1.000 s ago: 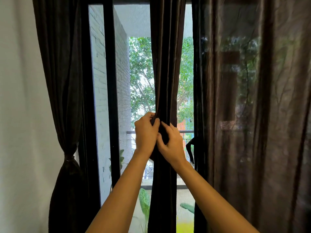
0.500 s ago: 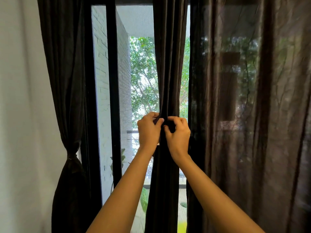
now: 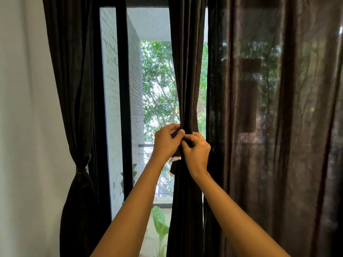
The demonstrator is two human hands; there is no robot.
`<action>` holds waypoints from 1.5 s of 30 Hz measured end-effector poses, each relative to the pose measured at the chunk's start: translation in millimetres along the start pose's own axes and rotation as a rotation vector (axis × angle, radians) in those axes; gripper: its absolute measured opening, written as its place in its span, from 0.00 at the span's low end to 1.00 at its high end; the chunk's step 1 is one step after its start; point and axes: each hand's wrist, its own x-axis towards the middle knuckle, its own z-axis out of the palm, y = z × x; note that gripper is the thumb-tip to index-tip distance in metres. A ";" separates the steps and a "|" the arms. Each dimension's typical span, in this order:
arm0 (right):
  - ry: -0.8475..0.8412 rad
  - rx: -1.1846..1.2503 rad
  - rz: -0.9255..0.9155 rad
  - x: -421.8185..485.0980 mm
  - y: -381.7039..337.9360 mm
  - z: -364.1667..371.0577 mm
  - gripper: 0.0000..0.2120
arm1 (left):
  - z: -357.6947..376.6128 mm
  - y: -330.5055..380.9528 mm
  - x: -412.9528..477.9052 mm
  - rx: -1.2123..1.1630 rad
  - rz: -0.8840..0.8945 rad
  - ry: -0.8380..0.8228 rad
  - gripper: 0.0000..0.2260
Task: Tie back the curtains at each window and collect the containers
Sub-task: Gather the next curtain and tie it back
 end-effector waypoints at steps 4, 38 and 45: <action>-0.009 -0.025 -0.056 -4.1 -1.5 -1.9 0.07 | 3.4 7.4 -0.4 -0.013 -0.014 0.062 0.15; -0.092 0.181 0.144 1.2 -10.5 -17.6 0.07 | 6.7 11.2 -8.7 0.053 0.031 0.150 0.11; -0.007 0.156 0.238 1.8 -8.0 -21.9 0.12 | 7.0 11.1 -12.7 0.032 0.020 0.201 0.11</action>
